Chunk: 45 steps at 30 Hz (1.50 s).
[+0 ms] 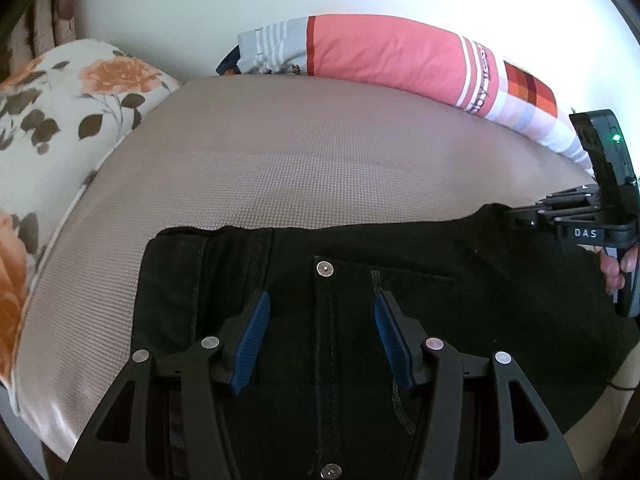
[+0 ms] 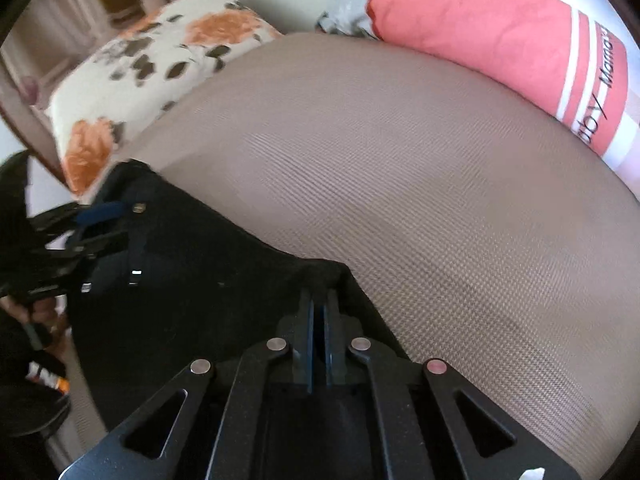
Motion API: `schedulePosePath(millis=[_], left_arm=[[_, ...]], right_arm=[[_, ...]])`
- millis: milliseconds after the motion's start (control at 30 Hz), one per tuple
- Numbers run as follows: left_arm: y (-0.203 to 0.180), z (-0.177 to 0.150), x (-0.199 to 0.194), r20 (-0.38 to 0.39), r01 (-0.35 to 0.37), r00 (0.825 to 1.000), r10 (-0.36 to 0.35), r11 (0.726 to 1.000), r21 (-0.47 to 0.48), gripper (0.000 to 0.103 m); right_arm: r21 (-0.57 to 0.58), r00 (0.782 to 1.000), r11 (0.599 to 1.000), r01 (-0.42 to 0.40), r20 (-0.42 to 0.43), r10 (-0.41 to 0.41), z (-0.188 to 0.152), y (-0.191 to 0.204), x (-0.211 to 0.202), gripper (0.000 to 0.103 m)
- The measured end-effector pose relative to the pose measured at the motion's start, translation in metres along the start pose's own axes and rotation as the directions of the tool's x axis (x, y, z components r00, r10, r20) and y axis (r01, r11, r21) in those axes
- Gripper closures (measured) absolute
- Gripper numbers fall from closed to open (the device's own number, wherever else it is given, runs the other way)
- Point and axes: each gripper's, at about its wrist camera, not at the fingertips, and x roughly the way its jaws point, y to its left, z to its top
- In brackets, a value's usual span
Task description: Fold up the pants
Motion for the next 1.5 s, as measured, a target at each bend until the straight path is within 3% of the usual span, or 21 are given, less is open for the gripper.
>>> schedulePosePath(millis=[67,133,200,367,533,700,833,900,967,1200,1500], left_arm=[[-0.012,0.002,-0.004,0.006,-0.043,0.999,0.043,0.998,0.044,0.047],[-0.025,0.005,-0.010,0.029,-0.041,0.999,0.038,0.995,0.090,0.047],[-0.043,0.011,-0.016,0.048,-0.006,0.999,0.000,0.992,0.127,0.047],[-0.102,0.034,-0.012,0.050,0.141,0.987,-0.156,0.964,0.225,0.047],[-0.156,0.046,0.014,-0.007,0.229,0.971,-0.239,0.923,0.308,0.047],[-0.191,0.049,0.044,-0.075,0.271,0.962,-0.261,0.896,0.351,0.047],[-0.197,0.056,0.063,-0.080,0.233,0.972,-0.219,0.906,0.353,0.047],[-0.197,0.059,0.073,-0.065,0.182,0.983,-0.169,0.917,0.356,0.047],[-0.195,0.060,0.082,-0.083,0.192,0.981,-0.174,0.922,0.335,0.047],[-0.196,0.055,0.076,-0.063,0.171,0.985,-0.159,0.932,0.320,0.047],[-0.164,0.014,0.047,-0.079,0.169,0.985,-0.154,0.952,0.256,0.047]], right_arm=[[0.039,1.000,0.999,0.011,0.017,-0.012,0.000,-0.005,-0.001,0.098],[0.085,1.000,0.996,0.014,0.027,-0.017,0.000,-0.006,-0.009,0.085],[0.131,0.996,0.991,0.023,0.079,-0.034,-0.004,-0.008,-0.027,0.076],[0.242,0.981,0.963,0.120,0.120,-0.153,-0.041,-0.028,-0.086,0.076],[0.333,0.943,0.893,0.302,0.031,-0.331,-0.104,-0.058,-0.122,0.076],[0.428,0.922,0.825,0.368,-0.055,-0.382,-0.155,-0.083,-0.126,0.076],[0.450,0.905,0.797,0.403,-0.066,-0.420,-0.167,-0.092,-0.115,0.076],[0.456,0.892,0.784,0.422,-0.056,-0.448,-0.167,-0.095,-0.109,0.077],[0.454,0.883,0.778,0.434,-0.040,-0.468,-0.165,-0.097,-0.103,0.077],[0.468,0.883,0.776,0.423,-0.020,-0.470,-0.162,-0.099,-0.098,0.075],[0.488,0.885,0.774,0.403,0.007,-0.465,-0.166,-0.099,-0.107,0.067]])
